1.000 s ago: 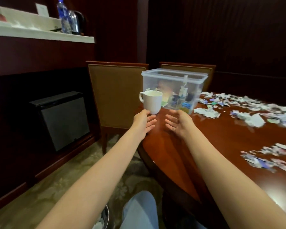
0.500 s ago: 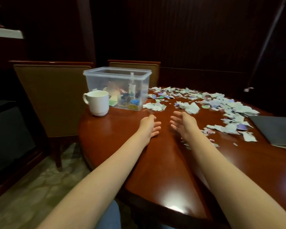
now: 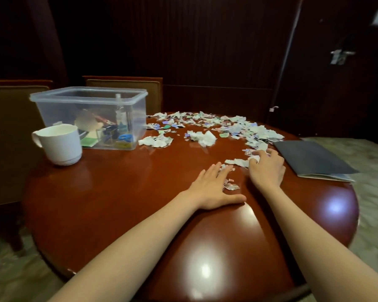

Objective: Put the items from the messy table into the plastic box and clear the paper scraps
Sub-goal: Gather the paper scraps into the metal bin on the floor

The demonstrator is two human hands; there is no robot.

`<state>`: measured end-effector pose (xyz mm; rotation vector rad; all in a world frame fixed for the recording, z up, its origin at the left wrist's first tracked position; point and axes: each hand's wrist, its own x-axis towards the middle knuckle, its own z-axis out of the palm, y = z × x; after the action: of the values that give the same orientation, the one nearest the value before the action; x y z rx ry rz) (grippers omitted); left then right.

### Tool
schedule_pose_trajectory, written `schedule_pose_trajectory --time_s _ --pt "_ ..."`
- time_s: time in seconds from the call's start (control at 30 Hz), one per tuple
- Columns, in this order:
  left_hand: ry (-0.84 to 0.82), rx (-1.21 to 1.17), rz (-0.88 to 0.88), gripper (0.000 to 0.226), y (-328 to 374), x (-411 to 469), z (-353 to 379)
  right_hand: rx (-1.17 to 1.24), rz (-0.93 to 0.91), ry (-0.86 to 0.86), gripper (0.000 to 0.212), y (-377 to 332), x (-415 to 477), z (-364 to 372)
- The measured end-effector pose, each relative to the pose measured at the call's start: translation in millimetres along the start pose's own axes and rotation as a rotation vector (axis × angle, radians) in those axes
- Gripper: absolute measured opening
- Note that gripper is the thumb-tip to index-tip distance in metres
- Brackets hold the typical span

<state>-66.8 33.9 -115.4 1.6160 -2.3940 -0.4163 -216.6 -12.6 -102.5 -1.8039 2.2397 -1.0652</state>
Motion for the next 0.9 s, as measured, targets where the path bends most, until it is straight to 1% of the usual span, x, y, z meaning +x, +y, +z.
schedule_pose_trajectory --time_s 0.1,0.2,0.27,0.33,0.4,0.47,0.53,0.67,0.77,0.83,0.9 --pt "0.015 -0.013 -0.045 0.098 0.2 17.5 -0.4 -0.108 0.012 -0.118 0.049 16.2 13.8 2.7" --pt "0.047 -0.021 -0.081 0.099 -1.3 33.1 -3.7 -0.122 0.027 -0.209 0.057 18.5 30.1 8.6" --pt "0.056 -0.031 -0.083 0.099 -3.5 41.7 -5.3 -0.116 0.031 -0.267 0.060 17.2 40.5 14.2" --pt "0.058 -0.054 -0.072 0.099 -6.8 48.5 -6.1 -0.140 -0.004 -0.329 0.060 14.0 46.2 20.8" --pt "0.058 -0.073 -0.059 0.099 -10.4 54.9 -6.9 -0.159 -0.104 -0.377 0.056 8.8 47.2 24.3" --pt "0.083 -0.097 -0.054 0.100 -14.7 61.2 -6.8 -0.052 -0.205 -0.411 0.045 2.8 43.4 23.9" --pt "0.118 -0.136 -0.039 0.101 -18.0 65.8 -5.9 0.120 -0.244 -0.434 0.039 -1.0 37.5 23.3" --pt "0.147 -0.223 -0.016 0.102 -21.1 66.9 -4.1 0.380 -0.255 -0.453 0.041 -11.3 30.6 29.0" --pt "0.207 -0.201 -0.027 0.107 -22.6 65.2 -4.2 0.526 -0.225 -0.488 0.040 -17.6 28.8 35.3" --pt "0.249 -0.154 -0.051 0.111 -27.8 65.1 -4.5 0.556 -0.210 -0.443 0.039 -18.3 28.3 35.4" --pt "0.260 -0.104 -0.096 0.114 -37.2 65.2 -6.6 0.490 -0.230 -0.379 0.038 -17.0 28.6 34.5"
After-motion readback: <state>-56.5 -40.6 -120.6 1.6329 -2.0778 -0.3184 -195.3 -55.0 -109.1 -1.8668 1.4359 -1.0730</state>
